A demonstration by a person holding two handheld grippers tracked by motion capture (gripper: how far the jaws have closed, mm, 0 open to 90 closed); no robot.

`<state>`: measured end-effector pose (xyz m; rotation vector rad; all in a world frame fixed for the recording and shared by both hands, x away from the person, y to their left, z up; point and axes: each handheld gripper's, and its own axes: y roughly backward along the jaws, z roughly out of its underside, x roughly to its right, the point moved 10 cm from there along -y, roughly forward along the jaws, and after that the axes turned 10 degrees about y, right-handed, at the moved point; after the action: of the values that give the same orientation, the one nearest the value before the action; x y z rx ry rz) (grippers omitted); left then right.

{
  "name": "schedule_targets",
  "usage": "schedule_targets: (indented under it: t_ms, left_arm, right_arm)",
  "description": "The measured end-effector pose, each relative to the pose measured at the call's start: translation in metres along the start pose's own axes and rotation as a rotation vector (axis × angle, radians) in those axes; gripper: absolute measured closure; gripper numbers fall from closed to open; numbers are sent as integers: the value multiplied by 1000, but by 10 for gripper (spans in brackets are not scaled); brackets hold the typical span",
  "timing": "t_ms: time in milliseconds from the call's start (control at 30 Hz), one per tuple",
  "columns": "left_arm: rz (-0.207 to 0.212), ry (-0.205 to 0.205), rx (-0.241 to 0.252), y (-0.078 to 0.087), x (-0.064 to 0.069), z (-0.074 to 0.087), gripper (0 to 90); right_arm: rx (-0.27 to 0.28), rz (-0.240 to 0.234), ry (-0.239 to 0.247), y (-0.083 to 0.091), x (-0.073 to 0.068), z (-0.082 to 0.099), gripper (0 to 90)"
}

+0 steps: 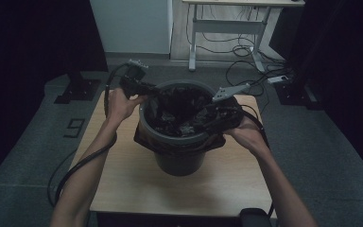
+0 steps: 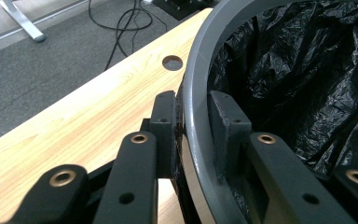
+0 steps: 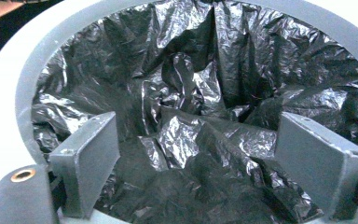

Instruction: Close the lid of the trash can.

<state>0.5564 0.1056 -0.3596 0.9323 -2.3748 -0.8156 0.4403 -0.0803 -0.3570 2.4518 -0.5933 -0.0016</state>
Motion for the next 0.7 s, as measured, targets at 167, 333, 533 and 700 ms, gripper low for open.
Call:
schedule_targets:
  t_ms: [167,333,533,700]
  left_arm:
    - [-5,-4,2,0,0,0,714]
    - [9,15,11,0,-1,0,705]
    - [19,24,18,0,-1,1,705]
    - [25,24,14,0,-1,1,705]
  right_arm:
    - [27,17,7,-2,1,5,154]
    - [57,12,7,-2,-1,9,218]
    - [116,-19,-15,-5,-6,11,405]
    - [84,-6,-9,-7,-5,12,407]
